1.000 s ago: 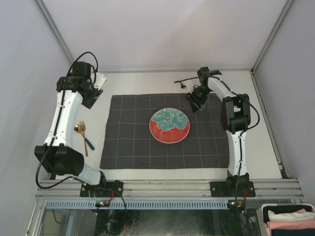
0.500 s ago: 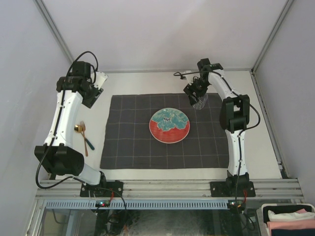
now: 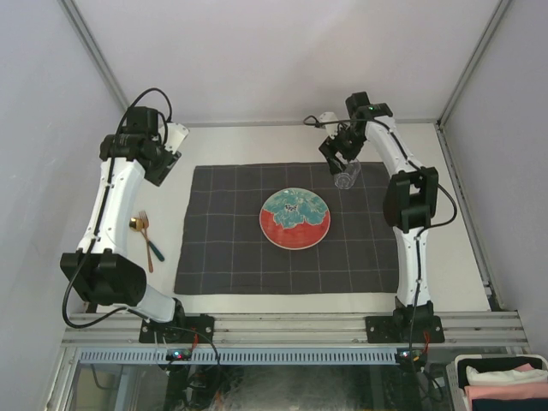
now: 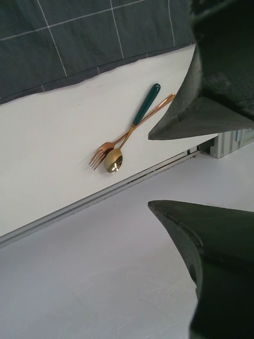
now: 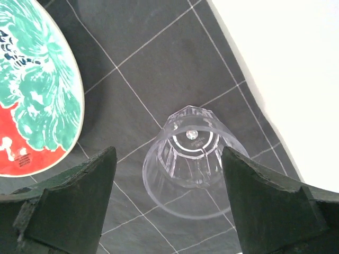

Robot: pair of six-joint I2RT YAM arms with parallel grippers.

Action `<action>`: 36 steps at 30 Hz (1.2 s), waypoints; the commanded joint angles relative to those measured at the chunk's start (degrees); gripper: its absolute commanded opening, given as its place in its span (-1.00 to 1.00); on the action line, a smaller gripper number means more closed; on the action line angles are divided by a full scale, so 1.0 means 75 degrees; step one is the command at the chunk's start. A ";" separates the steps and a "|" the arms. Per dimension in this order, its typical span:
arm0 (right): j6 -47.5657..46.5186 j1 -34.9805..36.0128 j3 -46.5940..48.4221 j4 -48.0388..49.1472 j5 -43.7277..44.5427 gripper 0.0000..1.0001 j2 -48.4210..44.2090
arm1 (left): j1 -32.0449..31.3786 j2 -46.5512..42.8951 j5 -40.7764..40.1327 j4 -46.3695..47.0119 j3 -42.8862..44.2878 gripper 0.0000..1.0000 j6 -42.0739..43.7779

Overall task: Set the dinner table for one person
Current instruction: Place the cup on the napkin.

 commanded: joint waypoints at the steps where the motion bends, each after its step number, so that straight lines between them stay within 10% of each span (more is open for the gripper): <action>1: 0.0355 -0.0041 0.0287 0.0259 -0.0090 0.61 -0.1247 | -0.0055 -0.0235 0.0202 0.0383 -0.0070 0.07 0.0141; 12: 0.2407 -0.0430 0.0045 0.1334 0.0695 0.99 -0.3075 | -0.0020 0.0263 -0.0705 0.1183 -0.0116 0.10 0.0187; 21: 0.4171 -0.0137 -0.4353 0.3210 0.2359 0.99 -0.6439 | 0.0893 0.0589 -0.0232 0.1162 -0.0278 0.15 -0.0984; 28: 0.3553 0.1075 -0.7910 0.4324 0.4137 0.99 -0.8592 | 0.1047 -0.0920 0.0534 0.2252 -0.3258 0.11 0.0200; 36: 0.3501 0.0721 -0.8421 0.3969 0.3652 0.99 -0.8756 | 0.1267 -0.1138 -0.0047 0.2379 -0.4340 0.08 0.0224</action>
